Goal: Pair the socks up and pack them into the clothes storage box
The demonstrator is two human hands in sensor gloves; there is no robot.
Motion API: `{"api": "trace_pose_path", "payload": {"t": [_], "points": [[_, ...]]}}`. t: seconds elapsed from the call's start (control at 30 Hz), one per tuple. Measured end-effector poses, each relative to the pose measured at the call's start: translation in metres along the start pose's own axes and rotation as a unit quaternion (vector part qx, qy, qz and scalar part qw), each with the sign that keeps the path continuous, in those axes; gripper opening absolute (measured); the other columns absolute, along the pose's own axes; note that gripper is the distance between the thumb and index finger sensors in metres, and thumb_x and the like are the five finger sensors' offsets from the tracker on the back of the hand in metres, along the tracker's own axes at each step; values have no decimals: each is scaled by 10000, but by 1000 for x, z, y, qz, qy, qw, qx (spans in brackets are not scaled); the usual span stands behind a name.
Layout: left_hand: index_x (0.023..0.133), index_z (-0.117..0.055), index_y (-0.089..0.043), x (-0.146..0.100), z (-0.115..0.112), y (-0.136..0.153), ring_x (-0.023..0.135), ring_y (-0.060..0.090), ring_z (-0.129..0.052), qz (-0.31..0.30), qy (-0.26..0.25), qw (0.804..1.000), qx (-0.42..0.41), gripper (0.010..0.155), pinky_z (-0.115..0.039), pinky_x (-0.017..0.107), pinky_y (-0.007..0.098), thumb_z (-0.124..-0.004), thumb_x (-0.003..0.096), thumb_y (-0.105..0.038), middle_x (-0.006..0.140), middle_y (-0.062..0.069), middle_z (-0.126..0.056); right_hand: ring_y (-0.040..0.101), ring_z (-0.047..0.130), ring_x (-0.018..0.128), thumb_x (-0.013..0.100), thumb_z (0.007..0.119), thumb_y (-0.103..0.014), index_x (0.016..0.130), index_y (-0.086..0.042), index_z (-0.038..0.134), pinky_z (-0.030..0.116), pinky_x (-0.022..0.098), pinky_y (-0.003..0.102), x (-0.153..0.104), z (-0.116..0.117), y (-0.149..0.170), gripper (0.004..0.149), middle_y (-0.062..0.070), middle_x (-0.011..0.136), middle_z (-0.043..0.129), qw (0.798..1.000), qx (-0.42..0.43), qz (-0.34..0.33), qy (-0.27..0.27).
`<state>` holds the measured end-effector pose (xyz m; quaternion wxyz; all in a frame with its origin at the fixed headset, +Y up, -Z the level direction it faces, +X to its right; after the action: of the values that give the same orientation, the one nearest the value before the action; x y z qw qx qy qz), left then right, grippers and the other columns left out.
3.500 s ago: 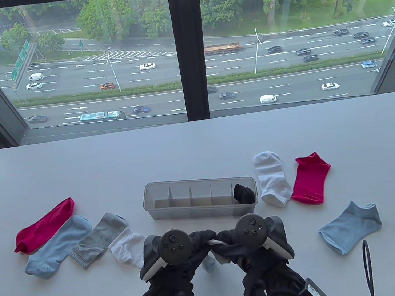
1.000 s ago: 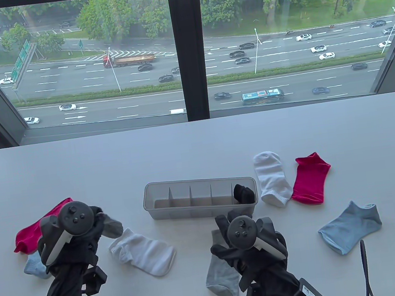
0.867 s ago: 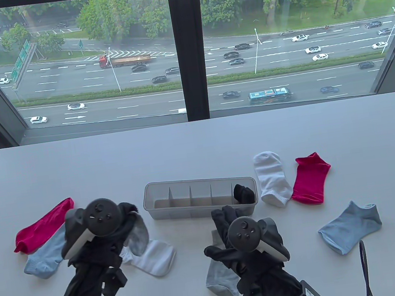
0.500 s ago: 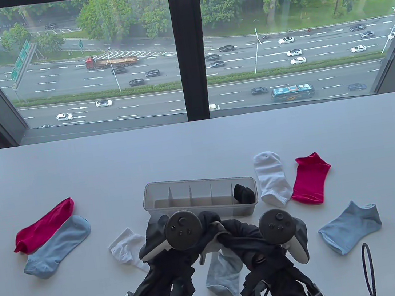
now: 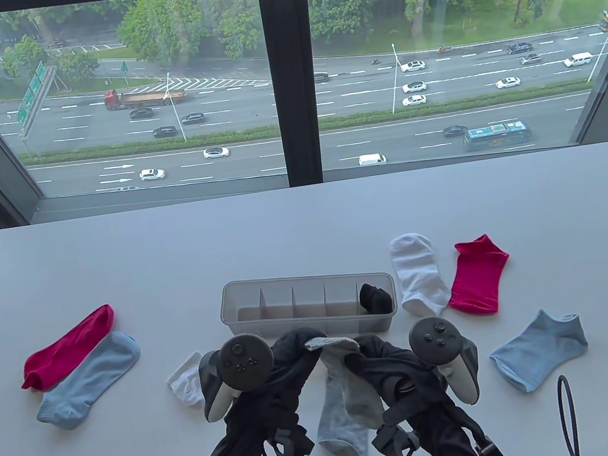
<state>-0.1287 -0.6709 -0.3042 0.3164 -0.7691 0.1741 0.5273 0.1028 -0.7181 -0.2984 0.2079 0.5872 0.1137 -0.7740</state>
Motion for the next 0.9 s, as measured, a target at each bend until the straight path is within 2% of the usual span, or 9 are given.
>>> {"api": "trace_pose_path", "payload": {"t": [0.1,0.2,0.27,0.3,0.37,0.43,0.53,0.7,0.9], "points": [[994,-694,-110,1,-3,-2,850,447,-888,1,19,999,43,428,-711,664,627,-632,588,-231,987,244,-817,495,495,993,458,831,-394,1057,-159,394,547,706,625,-2,3,-13,777,208,1120,484,996,-70,-44,-43],[983,-708,-100,2,-10,-16,741,364,-952,-26,48,993,104,421,-742,638,600,-646,585,-223,840,173,-914,433,151,1062,441,819,-473,1073,-296,111,326,776,641,-11,1,-33,965,154,1174,85,985,-142,-101,-12],[939,-756,-86,2,-13,-25,616,305,-993,-43,57,991,111,415,-783,594,572,-666,578,-269,704,132,-964,369,357,1096,440,829,-453,1072,-365,321,448,787,601,-17,2,-43,816,52,1198,368,977,-175,-120,12],[874,-813,-70,3,-13,-28,520,277,-1012,-39,57,991,112,408,-814,547,553,-684,569,-307,601,110,-988,317,708,992,427,831,-441,1025,-348,547,638,737,525,-20,1,-47,669,-9,1053,763,972,-192,-122,53],[785,-887,-84,3,-8,-24,319,215,-1002,-2,49,992,117,413,-860,420,506,-687,556,-364,411,50,-993,183,938,709,400,836,-451,888,-314,738,795,592,377,-24,-6,-49,516,-44,751,962,966,-206,-126,95],[779,-892,-91,7,-7,-18,298,186,-1009,24,61,994,89,424,-878,396,482,-704,551,-395,395,21,-998,151,987,574,407,830,-446,799,-294,809,837,501,351,-21,-9,-47,421,-65,609,1006,973,-185,-107,92],[998,-715,-81,17,-22,0,670,339,-993,89,125,987,37,457,-799,581,570,-681,582,-265,802,138,-947,184,1000,526,441,813,-404,799,-244,819,850,441,365,-3,-7,-25,392,-27,589,1014,986,-158,7,51],[990,-724,-57,33,-76,36,594,306,-1030,167,161,969,86,452,-844,529,540,-678,576,-234,746,145,-978,173,979,555,467,803,-390,1029,-218,561,840,451,329,30,11,22,635,-47,629,984,957,-229,173,25],[922,-764,-72,36,-101,49,446,219,-1044,193,188,951,150,435,-883,427,474,-699,562,-307,622,82,-1010,121,951,448,479,774,-432,1061,-148,402,831,388,269,49,27,45,747,-77,597,926,920,-297,253,-34]]}}
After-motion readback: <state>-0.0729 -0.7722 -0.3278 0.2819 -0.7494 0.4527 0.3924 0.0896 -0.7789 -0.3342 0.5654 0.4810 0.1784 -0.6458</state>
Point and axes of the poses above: the tracker on the back of each hand, its own y axis roughly to the little-finger side, its own x axis roughly from the wrist to the fingertips, z = x × y, the point moved 1 cm from there along x, roughly from the wrist to the fingertips
